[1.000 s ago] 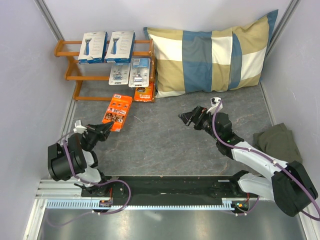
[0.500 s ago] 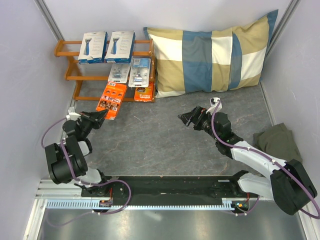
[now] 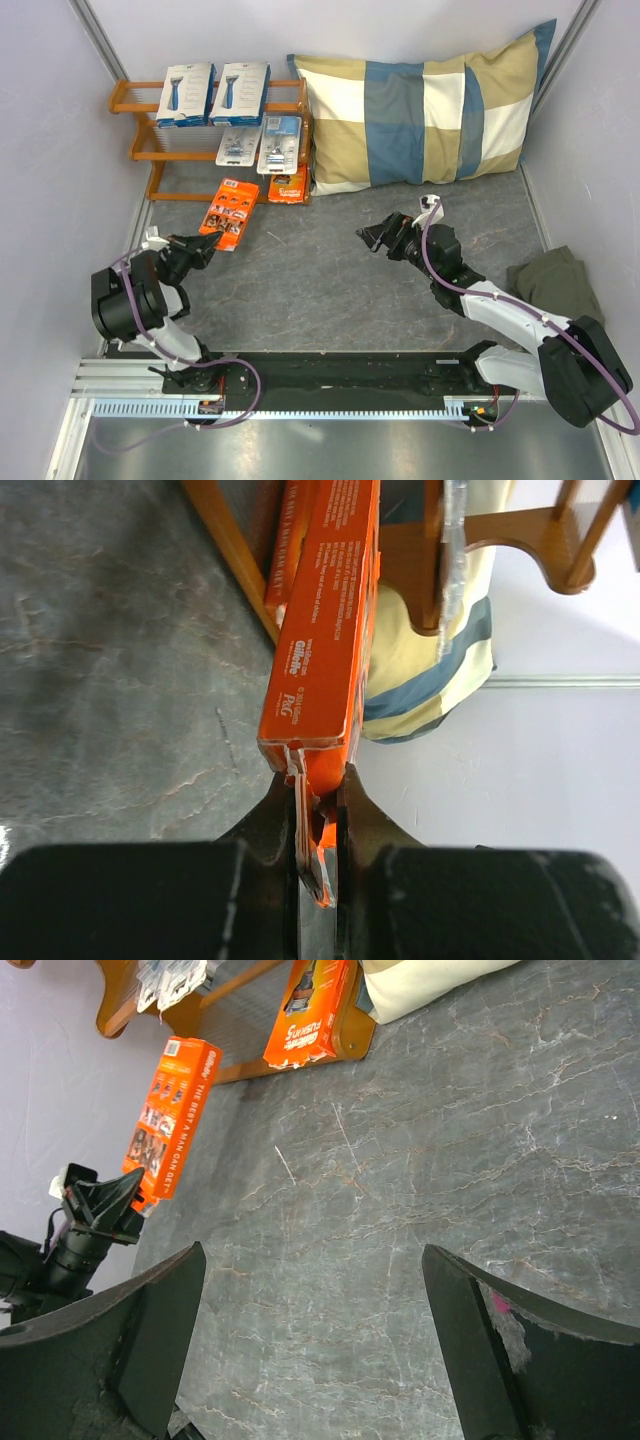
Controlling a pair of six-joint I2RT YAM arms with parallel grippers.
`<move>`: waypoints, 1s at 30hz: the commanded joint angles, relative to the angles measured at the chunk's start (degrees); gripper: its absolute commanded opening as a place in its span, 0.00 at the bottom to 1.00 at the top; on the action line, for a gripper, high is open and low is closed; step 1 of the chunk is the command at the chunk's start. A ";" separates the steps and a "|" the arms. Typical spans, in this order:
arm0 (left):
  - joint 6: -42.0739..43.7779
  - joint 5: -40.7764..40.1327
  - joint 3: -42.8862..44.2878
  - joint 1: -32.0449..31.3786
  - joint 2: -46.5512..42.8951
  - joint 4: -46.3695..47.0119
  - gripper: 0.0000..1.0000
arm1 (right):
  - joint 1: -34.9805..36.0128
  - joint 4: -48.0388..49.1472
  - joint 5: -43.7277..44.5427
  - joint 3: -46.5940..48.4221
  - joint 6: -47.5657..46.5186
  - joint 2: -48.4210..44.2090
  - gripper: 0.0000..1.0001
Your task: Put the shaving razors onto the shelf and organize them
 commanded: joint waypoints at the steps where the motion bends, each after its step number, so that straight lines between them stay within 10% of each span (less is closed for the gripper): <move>1: -1.09 -0.71 2.60 -0.26 5.61 8.96 0.02 | -0.12 2.47 -0.69 0.84 -0.91 -0.06 0.98; 30: 0.75 -20.13 29.23 -15.91 21.00 -5.61 0.02 | -1.35 -0.43 -1.05 0.84 -2.93 -2.61 0.98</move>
